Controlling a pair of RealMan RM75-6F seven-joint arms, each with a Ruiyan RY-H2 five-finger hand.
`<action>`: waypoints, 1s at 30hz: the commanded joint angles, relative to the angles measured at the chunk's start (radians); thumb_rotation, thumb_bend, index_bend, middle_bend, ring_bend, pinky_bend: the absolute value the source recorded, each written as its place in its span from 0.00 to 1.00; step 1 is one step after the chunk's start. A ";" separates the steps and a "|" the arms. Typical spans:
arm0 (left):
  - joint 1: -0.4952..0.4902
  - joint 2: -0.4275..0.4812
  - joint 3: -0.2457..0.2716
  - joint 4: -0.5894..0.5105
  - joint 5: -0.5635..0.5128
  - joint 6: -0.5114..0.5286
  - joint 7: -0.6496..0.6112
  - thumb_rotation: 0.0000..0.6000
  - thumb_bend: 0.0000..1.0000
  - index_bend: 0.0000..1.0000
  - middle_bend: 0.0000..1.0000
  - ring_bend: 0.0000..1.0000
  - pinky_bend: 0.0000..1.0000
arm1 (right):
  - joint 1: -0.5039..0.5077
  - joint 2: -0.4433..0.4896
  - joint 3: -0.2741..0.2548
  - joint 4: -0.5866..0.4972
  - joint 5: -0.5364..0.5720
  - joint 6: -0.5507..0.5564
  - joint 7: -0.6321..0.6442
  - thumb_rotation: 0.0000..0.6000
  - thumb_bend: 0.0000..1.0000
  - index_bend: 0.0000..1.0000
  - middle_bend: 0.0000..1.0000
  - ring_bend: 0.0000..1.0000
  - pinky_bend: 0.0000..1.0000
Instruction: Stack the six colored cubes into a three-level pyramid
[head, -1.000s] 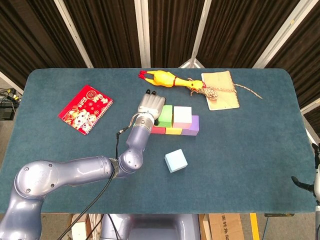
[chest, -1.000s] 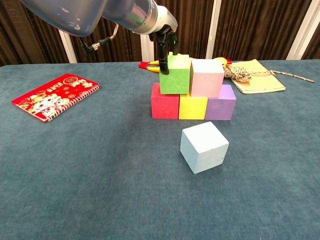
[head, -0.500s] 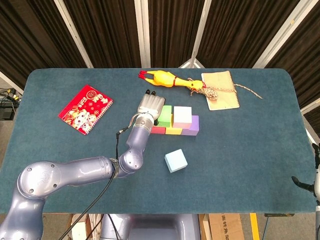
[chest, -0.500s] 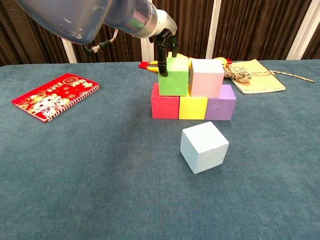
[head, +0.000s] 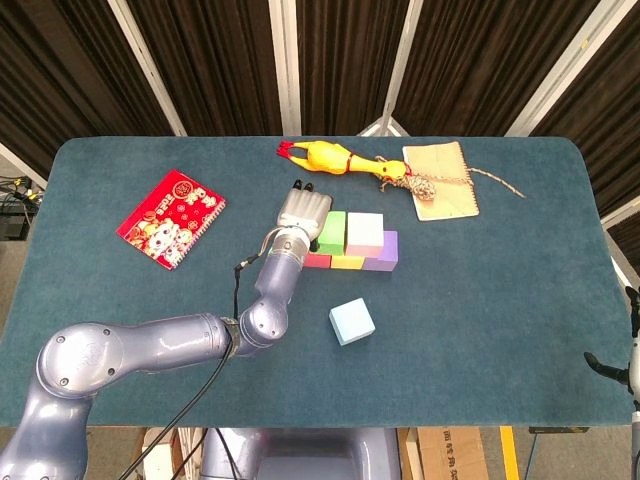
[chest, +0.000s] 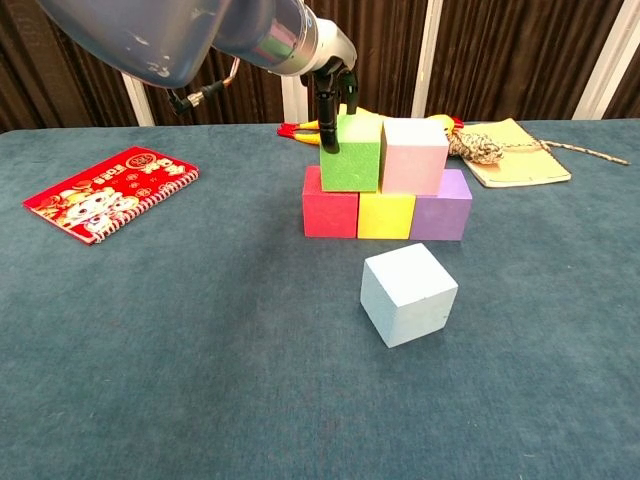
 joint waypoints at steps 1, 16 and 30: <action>-0.001 -0.001 -0.003 0.000 -0.004 0.002 0.003 1.00 0.37 0.31 0.29 0.09 0.05 | 0.000 0.001 0.000 0.000 0.001 -0.001 0.001 1.00 0.15 0.09 0.07 0.00 0.00; -0.001 -0.013 -0.012 0.008 -0.008 0.010 0.010 1.00 0.32 0.31 0.28 0.09 0.05 | -0.001 0.003 0.001 -0.001 0.006 -0.003 0.002 1.00 0.15 0.09 0.07 0.00 0.00; 0.006 -0.025 -0.018 0.025 0.002 0.001 0.010 1.00 0.30 0.30 0.27 0.09 0.05 | 0.001 0.003 0.002 -0.001 0.008 -0.004 0.000 1.00 0.15 0.09 0.07 0.00 0.00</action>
